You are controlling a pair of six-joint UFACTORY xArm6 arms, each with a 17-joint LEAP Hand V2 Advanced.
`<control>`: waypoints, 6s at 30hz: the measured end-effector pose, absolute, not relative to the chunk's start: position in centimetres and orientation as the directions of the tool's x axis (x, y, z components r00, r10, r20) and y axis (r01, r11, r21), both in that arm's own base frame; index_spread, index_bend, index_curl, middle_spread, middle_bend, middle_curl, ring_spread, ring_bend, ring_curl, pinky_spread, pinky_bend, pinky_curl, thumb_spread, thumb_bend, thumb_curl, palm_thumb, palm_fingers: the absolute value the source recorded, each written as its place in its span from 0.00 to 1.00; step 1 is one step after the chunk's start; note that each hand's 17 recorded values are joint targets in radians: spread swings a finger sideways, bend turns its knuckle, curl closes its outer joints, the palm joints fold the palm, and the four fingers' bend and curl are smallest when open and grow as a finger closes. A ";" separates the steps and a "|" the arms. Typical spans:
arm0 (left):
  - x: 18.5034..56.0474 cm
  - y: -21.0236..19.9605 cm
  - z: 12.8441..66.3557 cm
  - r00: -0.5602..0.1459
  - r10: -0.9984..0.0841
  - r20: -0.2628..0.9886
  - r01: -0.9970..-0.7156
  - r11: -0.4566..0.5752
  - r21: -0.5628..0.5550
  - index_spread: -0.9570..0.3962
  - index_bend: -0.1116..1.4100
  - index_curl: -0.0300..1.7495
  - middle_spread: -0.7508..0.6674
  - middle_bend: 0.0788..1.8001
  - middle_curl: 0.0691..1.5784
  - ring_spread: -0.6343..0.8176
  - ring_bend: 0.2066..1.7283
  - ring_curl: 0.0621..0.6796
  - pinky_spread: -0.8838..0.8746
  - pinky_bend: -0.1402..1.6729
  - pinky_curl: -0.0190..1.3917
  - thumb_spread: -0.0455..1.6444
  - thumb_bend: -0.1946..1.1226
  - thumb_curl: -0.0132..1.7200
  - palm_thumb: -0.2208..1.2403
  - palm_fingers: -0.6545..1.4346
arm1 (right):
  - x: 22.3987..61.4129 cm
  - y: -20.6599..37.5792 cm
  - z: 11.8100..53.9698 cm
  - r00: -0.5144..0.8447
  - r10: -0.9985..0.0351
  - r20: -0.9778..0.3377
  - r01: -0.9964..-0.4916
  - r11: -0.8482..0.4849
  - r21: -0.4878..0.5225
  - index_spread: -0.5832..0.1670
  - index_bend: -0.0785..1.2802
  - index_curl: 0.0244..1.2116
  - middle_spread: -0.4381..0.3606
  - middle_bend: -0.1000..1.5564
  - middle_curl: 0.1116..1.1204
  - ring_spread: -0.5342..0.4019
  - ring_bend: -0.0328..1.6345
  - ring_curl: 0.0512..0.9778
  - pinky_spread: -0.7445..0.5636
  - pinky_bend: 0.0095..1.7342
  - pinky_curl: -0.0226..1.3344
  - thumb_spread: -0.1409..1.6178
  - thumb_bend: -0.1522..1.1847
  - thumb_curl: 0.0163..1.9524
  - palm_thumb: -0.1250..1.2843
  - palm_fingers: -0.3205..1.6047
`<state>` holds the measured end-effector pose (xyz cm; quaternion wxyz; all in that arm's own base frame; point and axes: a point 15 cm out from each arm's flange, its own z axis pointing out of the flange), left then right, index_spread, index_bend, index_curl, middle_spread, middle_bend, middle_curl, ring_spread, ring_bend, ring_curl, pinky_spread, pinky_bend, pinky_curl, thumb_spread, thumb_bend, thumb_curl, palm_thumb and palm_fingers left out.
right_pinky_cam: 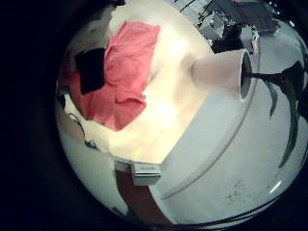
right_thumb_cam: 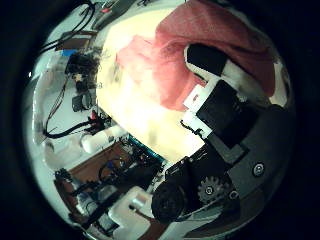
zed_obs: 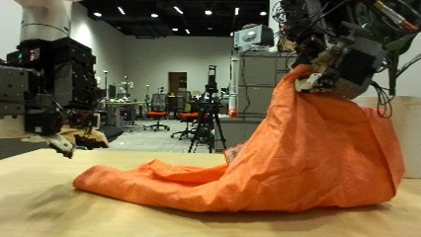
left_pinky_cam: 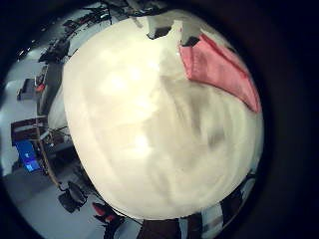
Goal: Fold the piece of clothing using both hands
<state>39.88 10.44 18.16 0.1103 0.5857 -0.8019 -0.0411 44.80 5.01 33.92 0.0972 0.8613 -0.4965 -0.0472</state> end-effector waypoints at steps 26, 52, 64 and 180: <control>41.7 10.6 20.8 -0.327 -0.940 0.100 -0.924 0.340 0.173 0.65 0.18 0.18 0.69 0.06 0.13 0.79 0.10 0.28 0.82 0.19 0.24 0.70 0.13 0.16 0.36 0.29 | 36.8 -1.3 27.1 0.373 -0.925 -0.072 -0.800 -0.360 0.479 0.28 0.36 0.77 0.29 0.62 0.74 0.30 0.72 0.60 0.26 0.50 0.71 0.70 0.09 0.20 0.71 0.35; 43.6 2.5 19.2 -0.425 -0.893 0.148 -0.882 0.446 0.154 0.66 0.18 0.18 0.68 0.06 0.13 0.79 0.09 0.28 0.81 0.19 0.24 0.71 0.14 0.16 0.39 0.30 | 36.4 -8.1 24.4 0.146 -0.986 -0.079 -0.920 -0.165 0.357 0.45 0.18 0.32 0.70 0.27 0.31 0.81 0.31 0.22 0.95 0.25 0.39 0.78 0.10 0.13 0.42 0.22; 48.5 0.0 13.9 -0.428 -0.893 0.141 -0.879 0.447 0.167 0.67 0.18 0.19 0.63 0.06 0.13 0.78 0.10 0.28 0.81 0.18 0.23 0.79 0.14 0.15 0.40 0.30 | 36.5 -6.8 24.5 0.181 -0.980 -0.081 -0.913 -0.198 0.356 0.36 0.19 0.29 0.62 0.24 0.27 0.78 0.24 0.19 0.93 0.20 0.32 0.79 0.11 0.14 0.47 0.26; 34.9 8.3 26.1 -0.330 -0.942 0.063 -0.939 0.334 0.084 0.71 0.19 0.21 0.62 0.07 0.18 0.77 0.08 0.28 0.81 0.18 0.20 0.74 0.14 0.15 0.34 0.32 | 40.8 -5.9 21.1 0.007 -0.998 -0.066 -0.882 -0.038 0.469 0.36 0.84 0.72 0.35 0.86 0.69 0.35 0.88 0.65 0.42 0.79 0.58 0.68 0.15 0.26 0.88 0.73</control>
